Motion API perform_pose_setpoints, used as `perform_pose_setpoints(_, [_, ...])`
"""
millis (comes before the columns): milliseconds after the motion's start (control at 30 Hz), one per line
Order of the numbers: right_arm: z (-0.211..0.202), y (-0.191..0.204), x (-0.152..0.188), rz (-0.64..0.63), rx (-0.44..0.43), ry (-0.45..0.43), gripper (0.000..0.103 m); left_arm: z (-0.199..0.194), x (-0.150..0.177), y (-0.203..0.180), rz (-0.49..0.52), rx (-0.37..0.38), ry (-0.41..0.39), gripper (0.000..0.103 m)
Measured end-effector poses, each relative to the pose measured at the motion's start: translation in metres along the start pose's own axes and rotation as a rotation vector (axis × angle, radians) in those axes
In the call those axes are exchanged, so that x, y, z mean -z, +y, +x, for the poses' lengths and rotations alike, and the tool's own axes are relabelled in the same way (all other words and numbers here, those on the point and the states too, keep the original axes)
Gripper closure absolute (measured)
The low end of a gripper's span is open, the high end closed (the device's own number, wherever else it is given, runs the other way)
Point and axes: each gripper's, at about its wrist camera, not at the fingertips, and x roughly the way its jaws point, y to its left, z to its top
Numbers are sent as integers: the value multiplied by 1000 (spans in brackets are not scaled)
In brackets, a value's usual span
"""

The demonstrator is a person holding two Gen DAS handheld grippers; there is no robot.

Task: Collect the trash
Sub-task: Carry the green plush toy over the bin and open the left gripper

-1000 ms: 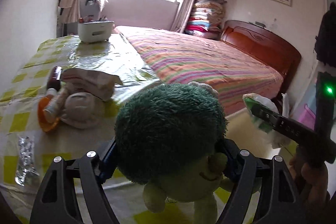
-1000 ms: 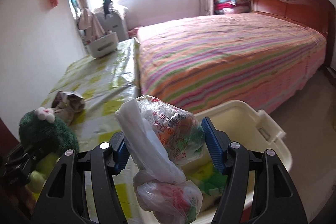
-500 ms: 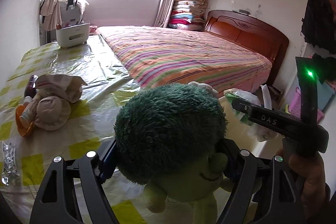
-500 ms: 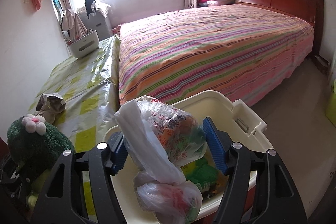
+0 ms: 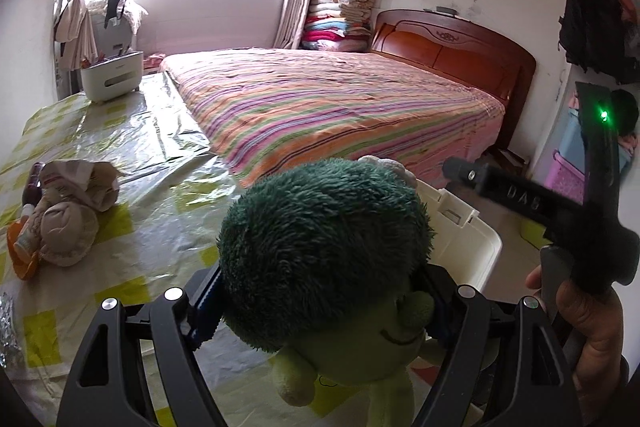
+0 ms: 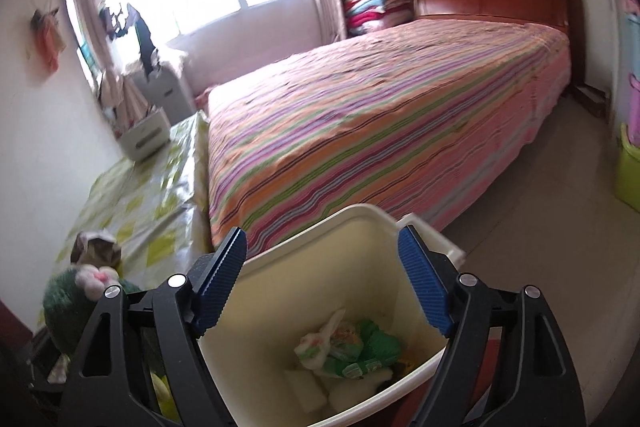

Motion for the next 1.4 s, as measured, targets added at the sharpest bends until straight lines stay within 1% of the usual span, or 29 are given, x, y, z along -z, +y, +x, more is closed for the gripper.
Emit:
perform_pose_setpoints(133, [-7,-12,-5,43,28,-37,25,9,-1,-11,21,16,15,26])
perform_pose_setpoints(233, [-12,-20,-8,64,46,-58,23,16,-1,-19,35,24,27,26])
perform_pose_setpoints(467, [-18,-29,-8,106,54,-87,23,32,-5,-37,79,36,50,24])
perform_pose_setpoints(567, [-20,-32,-9,121,57,-99,23,38,-7,-45,85,42,57,22])
perform_pose_setpoints(600, [-20,-33,-9,124,58,-100,23,41,-7,-47,84,44,58,20])
perform_pose_setpoints(733, [-18,-35,-8,134,58,-97,23,47,-7,-48,47,48,73,18])
perform_pose_setpoints(933, [-16,-31,-7,124,54,-95,23,50,-5,-39,-12,68,91,12])
perform_pose_setpoints(1033, [-16,-28,-7,116,49,-97,23,45,-6,-35,-34,80,72,10])
perform_pose_setpoints(1133, [-16,-25,-7,107,48,-100,23,37,-10,-29,-62,114,49,10])
perform_pose_setpoints(1200, [-15,-22,-6,103,45,-97,23,32,-13,-28,-57,118,12,7])
perform_pose_setpoints(1267, [-14,-20,-6,100,42,-98,23,26,-14,-26,-52,123,-32,7])
perform_pose_setpoints(1333, [-15,-17,-6,92,44,-102,23,22,-16,-22,-70,144,-46,7])
perform_pose_setpoints(1400, [-17,-16,-6,90,43,-111,23,16,-17,-14,-108,176,-88,7])
